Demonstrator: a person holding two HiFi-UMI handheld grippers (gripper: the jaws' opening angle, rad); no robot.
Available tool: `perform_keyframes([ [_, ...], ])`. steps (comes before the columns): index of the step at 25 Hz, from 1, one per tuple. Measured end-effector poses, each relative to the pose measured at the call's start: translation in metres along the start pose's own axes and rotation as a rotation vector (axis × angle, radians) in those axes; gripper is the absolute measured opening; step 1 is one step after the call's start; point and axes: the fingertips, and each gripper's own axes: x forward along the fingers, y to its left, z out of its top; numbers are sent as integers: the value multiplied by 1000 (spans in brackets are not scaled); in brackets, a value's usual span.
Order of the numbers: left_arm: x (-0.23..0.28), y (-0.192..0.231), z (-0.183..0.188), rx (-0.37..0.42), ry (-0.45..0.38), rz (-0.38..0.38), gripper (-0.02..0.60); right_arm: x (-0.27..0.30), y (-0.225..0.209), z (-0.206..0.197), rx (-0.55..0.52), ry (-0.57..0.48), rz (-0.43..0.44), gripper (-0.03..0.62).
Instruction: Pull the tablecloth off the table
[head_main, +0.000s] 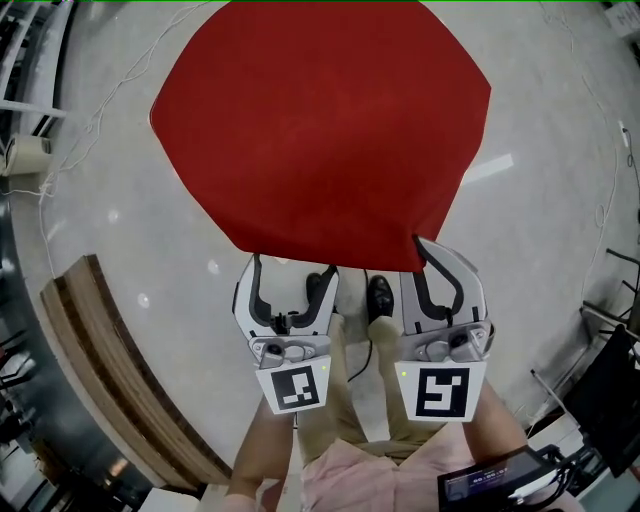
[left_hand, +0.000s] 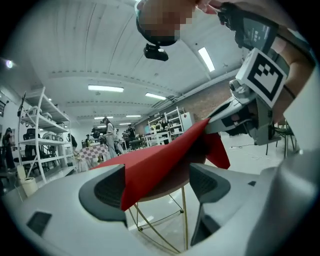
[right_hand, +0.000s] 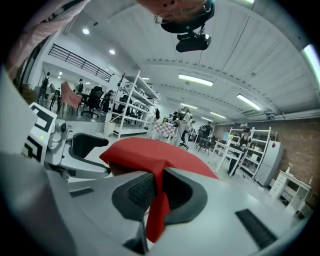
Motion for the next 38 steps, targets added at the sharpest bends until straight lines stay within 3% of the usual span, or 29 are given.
perform_keyframes([
  [4,9,9,5,39,16,48,374,6,-2,15,6,11,24,38],
  [8,23,28,6,-4,49,71,374,8,-3,29,-11,-26,51,38],
  [13,39,37,8,78,71,46,374,8,-7,39,64,-65,67,38],
  [17,43,51,10,-2,54,104,369,11,-9,41,55,-69,71,38],
  [22,47,53,20,16,47,86,179,16,-10,41,53,-41,70,38],
  [30,44,56,53,-63,68,27,102,11,-21,52,5,-11,65,37],
  [34,40,65,90,-120,83,47,98,5,-30,73,-40,-9,71,32],
  [38,39,81,124,-128,96,63,83,6,-43,105,-39,-19,58,31],
])
